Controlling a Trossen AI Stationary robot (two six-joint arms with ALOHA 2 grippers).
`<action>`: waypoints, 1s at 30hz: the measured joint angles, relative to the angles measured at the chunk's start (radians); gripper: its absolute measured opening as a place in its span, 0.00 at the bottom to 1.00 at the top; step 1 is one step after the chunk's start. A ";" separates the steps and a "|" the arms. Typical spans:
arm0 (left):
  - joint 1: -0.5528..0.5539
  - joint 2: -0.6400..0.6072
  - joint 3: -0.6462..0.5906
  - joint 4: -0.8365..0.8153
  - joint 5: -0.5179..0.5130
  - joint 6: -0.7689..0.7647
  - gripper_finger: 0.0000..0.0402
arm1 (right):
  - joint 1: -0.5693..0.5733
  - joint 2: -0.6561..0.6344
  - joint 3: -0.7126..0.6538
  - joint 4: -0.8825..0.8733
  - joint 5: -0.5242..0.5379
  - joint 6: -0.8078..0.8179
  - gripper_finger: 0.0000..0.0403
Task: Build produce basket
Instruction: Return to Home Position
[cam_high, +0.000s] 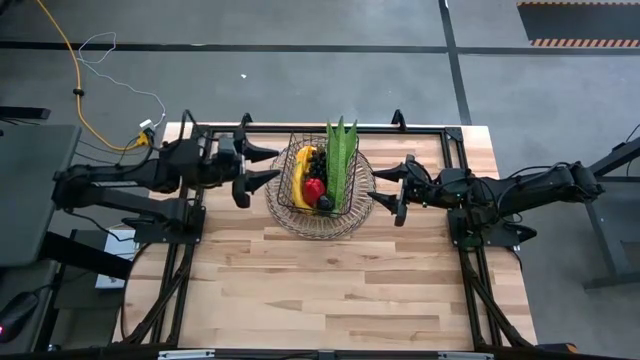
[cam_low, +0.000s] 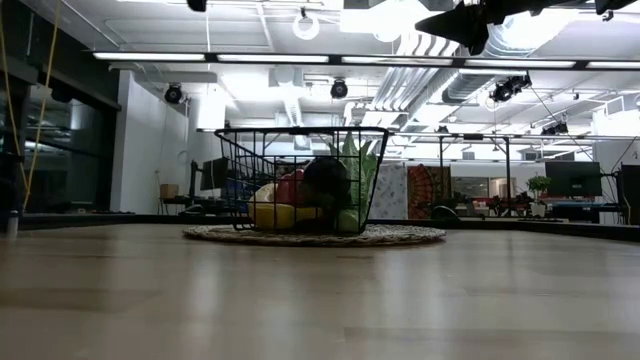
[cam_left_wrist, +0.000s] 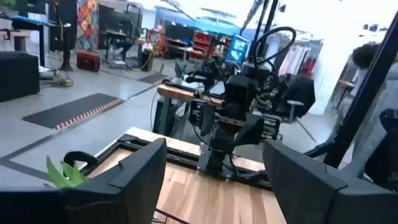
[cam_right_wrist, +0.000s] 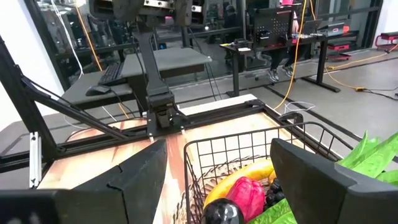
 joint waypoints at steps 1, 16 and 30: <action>0.000 -0.012 -0.014 0.005 -0.003 -0.003 0.62 | 0.000 0.000 0.000 0.000 0.000 0.004 0.69; 0.000 -0.028 -0.034 0.032 0.008 -0.042 0.31 | 0.000 0.000 0.000 0.000 0.000 0.050 0.69; -0.063 -0.028 -0.034 0.073 0.010 -0.020 0.01 | 0.000 0.000 0.000 0.000 0.000 0.050 0.69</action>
